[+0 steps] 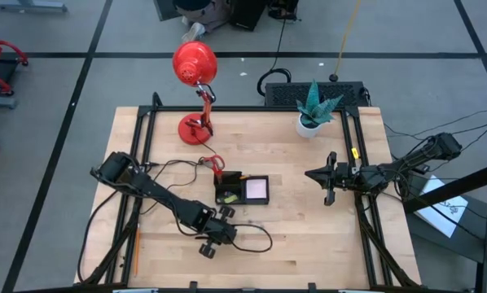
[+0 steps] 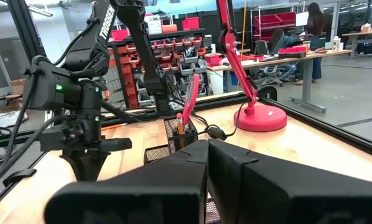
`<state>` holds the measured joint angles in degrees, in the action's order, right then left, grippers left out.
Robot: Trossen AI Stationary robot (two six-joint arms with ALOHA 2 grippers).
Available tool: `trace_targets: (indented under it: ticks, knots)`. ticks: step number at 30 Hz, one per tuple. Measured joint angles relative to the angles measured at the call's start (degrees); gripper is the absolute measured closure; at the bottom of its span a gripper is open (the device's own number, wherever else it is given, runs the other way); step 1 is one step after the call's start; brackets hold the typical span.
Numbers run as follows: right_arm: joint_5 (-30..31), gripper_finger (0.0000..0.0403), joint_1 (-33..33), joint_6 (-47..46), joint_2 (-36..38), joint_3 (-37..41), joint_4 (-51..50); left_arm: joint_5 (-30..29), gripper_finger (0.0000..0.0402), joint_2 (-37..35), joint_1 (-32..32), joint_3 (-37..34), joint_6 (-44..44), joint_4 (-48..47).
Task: Pick and place office supplies into organizer
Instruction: Put the blue binder clip into the black desk organizer
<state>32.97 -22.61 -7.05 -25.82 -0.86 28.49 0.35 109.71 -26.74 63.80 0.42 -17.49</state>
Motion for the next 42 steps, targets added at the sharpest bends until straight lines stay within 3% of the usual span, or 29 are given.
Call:
trace_targets:
  ticks: [6,12,16,23,26,31,42]
  knots:
    - [0.00,0.0399,0.00,0.00,0.00,0.00,0.00,-5.38,0.0354,0.29,-0.67,5.88,4.31,-7.14]
    - [0.00,0.0399,0.00,-0.02,0.02,0.01,-0.02,-17.50,0.0354,0.18,-1.09,12.74,7.26,-17.19]
    - [0.00,0.0399,0.02,-0.02,0.02,0.00,-0.02,-24.89,0.0354,0.07,-0.10,15.69,5.11,-23.10]
    - [-0.02,0.0399,0.00,-0.04,0.00,0.00,-0.02,-30.07,0.0355,-0.61,5.16,16.29,-3.58,-29.74]
    - [-0.02,0.0399,0.02,-0.04,0.00,0.00,-0.02,-29.77,0.0355,-0.59,7.62,16.29,-7.66,-32.76]
    - [-0.02,0.0399,0.00,-0.02,0.00,0.01,-0.03,-23.12,0.0355,-0.61,9.54,15.32,-9.41,-32.25]
    - [-0.02,0.0399,0.00,0.06,0.02,0.02,-0.04,-22.83,0.0355,-0.61,9.90,9.89,-12.93,-26.73]
